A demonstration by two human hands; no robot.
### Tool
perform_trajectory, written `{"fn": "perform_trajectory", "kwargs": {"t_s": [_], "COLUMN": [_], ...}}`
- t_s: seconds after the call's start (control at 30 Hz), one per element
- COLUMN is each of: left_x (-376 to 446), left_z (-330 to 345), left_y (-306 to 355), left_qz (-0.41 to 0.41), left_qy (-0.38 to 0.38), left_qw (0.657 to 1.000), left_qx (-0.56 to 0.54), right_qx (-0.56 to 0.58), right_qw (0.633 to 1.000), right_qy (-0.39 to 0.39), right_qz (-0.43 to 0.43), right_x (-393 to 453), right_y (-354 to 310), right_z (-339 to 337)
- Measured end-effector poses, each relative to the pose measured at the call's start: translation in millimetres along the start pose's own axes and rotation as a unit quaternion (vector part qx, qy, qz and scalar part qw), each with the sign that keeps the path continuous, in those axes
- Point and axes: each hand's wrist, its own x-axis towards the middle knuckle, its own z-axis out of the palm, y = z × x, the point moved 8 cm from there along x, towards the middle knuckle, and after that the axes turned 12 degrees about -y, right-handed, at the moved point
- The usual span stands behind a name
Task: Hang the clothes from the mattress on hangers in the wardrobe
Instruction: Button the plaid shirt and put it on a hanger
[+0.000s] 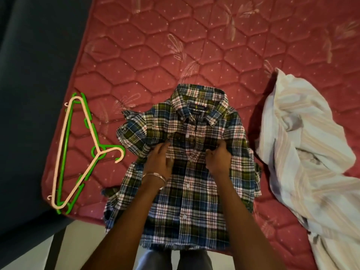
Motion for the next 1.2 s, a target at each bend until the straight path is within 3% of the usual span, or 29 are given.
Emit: {"fn": "perform_trajectory", "kwargs": {"t_s": [0.1, 0.17, 0.23, 0.33, 0.43, 0.57, 0.67, 0.77, 0.97, 1.1, 1.2], "left_x": [-21, -43, -59, -57, -58, -62, -66, -84, -144, -155, -155], "left_z": [-64, -104, -133, -134, -116, -103, -108, -142, -250, -319, -344], "left_y": [-39, -77, -126, -194, -224, -231, -234, -225, -188, -119, -52], "left_qz": [0.002, -0.045, -0.124, -0.248, -0.265, -0.267, -0.224, -0.174, -0.098, -0.018, 0.039], "left_qy": [0.191, 0.317, 0.369, 0.238, 0.106, 0.044, 0.082, 0.205, 0.460, 0.455, 0.436], "left_qw": [0.966, 0.921, 0.895, 0.936, 0.958, 0.949, 0.964, 0.961, 0.881, 0.868, 0.847], "left_qx": [-0.176, -0.221, -0.217, -0.076, 0.013, 0.159, 0.119, 0.069, 0.056, 0.201, 0.301], "right_qx": [0.010, 0.024, 0.043, 0.038, 0.027, -0.003, -0.041, -0.047, -0.009, 0.014, 0.023], "right_qw": [0.998, 0.989, 0.976, 0.956, 0.936, 0.929, 0.923, 0.924, 0.888, 0.867, 0.826], "right_qy": [0.036, 0.067, 0.077, 0.062, 0.026, -0.016, -0.025, -0.019, 0.038, -0.041, -0.066], "right_qz": [-0.053, -0.130, -0.197, -0.286, -0.351, -0.370, -0.381, -0.380, -0.457, -0.496, -0.559], "right_x": [-12, -24, -35, -53, -70, -82, -89, -95, -123, -137, -163], "right_y": [-34, -63, -94, -141, -177, -193, -196, -204, -271, -327, -359], "right_z": [-6, -4, 10, 42, 80, 124, 141, 145, 114, 80, 37]}}
